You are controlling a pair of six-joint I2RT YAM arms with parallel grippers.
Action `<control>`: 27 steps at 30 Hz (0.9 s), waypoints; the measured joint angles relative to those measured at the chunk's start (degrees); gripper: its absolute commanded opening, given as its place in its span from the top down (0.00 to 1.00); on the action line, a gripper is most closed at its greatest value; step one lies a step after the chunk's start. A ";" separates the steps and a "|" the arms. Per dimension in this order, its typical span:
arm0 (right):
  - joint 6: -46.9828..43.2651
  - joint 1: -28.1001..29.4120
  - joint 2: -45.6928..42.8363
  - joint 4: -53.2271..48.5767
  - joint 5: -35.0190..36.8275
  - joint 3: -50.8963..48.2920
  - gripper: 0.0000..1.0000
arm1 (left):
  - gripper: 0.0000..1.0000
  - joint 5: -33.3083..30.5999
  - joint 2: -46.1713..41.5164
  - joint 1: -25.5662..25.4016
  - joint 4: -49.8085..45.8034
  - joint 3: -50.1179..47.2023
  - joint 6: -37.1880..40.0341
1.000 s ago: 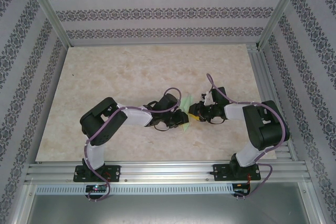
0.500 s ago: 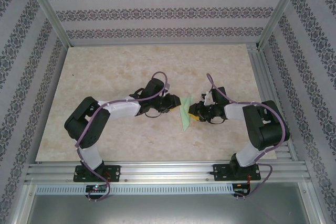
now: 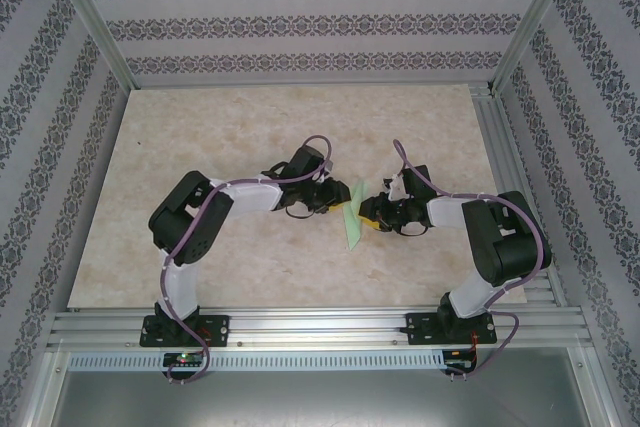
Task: Fold a paper plane with a square sheet of paper (fold left side to right side)
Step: Fold the wing for the fifth time at the center of the table.
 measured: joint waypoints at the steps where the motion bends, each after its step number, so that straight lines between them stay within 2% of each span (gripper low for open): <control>1: 0.00 0.00 0.00 0.00 0.00 0.00 0.67 | 0.66 0.02 0.48 0.00 -0.28 0.31 0.02; 11: -0.02 0.00 0.00 -0.13 0.00 0.07 0.66 | 0.67 1.09 2.27 -0.11 -0.63 2.89 0.15; 27: -0.22 0.00 0.17 -0.96 0.00 0.57 0.67 | 0.85 2.56 5.55 -0.11 -0.59 4.24 0.11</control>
